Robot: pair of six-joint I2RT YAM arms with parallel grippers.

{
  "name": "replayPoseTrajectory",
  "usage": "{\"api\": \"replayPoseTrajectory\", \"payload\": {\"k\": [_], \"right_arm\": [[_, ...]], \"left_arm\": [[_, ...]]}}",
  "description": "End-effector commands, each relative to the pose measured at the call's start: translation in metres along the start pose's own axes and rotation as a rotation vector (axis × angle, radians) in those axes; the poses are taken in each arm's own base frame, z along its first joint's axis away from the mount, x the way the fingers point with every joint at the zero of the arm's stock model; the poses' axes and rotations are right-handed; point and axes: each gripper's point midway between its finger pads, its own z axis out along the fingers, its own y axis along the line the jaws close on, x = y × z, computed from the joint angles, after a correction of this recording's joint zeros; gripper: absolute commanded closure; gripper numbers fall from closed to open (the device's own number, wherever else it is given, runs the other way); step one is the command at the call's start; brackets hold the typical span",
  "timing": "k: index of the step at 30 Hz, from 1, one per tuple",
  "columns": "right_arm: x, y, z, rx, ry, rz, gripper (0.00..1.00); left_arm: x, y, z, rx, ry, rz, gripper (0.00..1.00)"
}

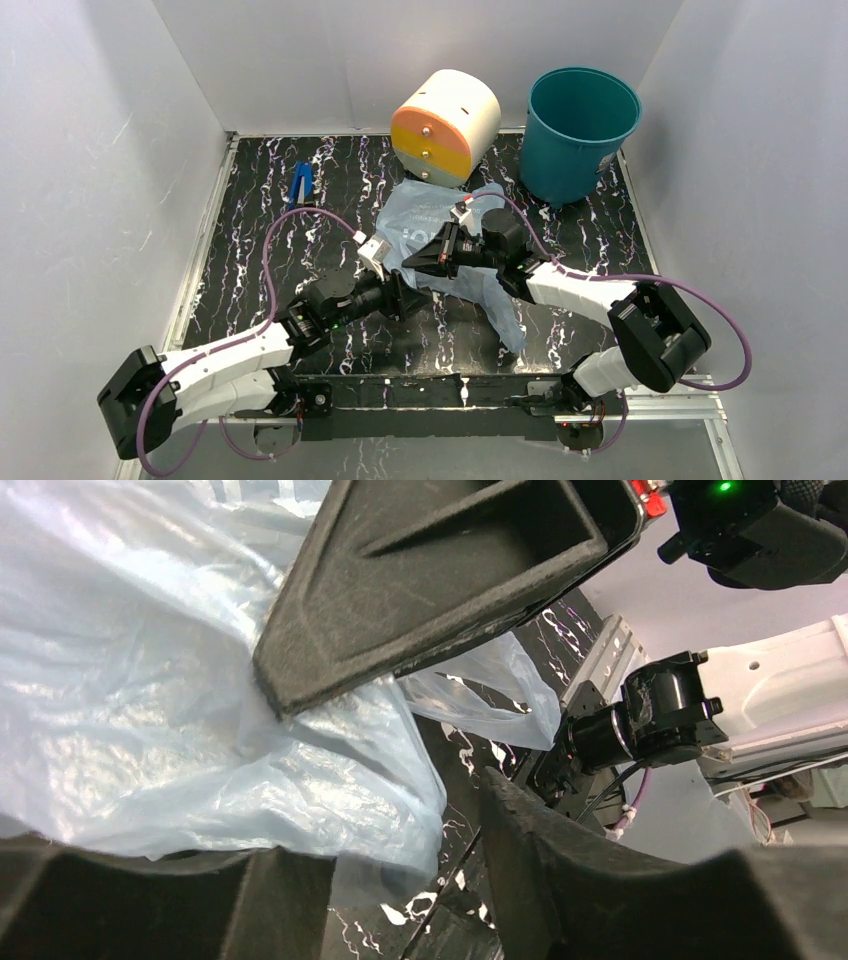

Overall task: Put the trash bags into the trash bin
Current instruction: Unfold the trash bag at the center of the board.

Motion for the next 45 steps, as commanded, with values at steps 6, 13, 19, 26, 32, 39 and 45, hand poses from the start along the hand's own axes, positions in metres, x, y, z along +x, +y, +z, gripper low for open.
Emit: {"api": "replayPoseTrajectory", "payload": {"k": [6, 13, 19, 26, 32, 39, 45], "right_arm": [[-0.002, 0.024, 0.005, -0.067, 0.028, -0.055, 0.96], [-0.003, 0.019, 0.005, -0.048, 0.016, -0.066, 0.93], [-0.02, 0.018, -0.01, 0.064, -0.052, -0.215, 0.56], [-0.052, -0.015, -0.081, 0.422, -0.325, -0.591, 0.37], [-0.044, -0.083, -0.156, 0.637, -0.527, -0.589, 0.2], [0.027, -0.114, -0.142, 0.47, -0.256, -0.412, 0.18], [0.062, -0.113, -0.137, 0.373, -0.075, -0.432, 0.17]], "left_arm": [[-0.013, -0.016, 0.01, 0.07, -0.032, 0.013, 0.69], [-0.016, -0.013, 0.003, 0.046, -0.051, 0.019, 0.92], [-0.012, 0.011, -0.004, -0.098, -0.004, 0.049, 1.0], [-0.02, 0.046, -0.021, -0.322, 0.005, 0.109, 1.0], [-0.013, 0.063, -0.025, -0.406, 0.039, 0.134, 1.0], [-0.007, 0.07, -0.023, -0.434, 0.064, 0.13, 1.0], [-0.002, 0.073, -0.023, -0.449, 0.085, 0.128, 1.0]]}}
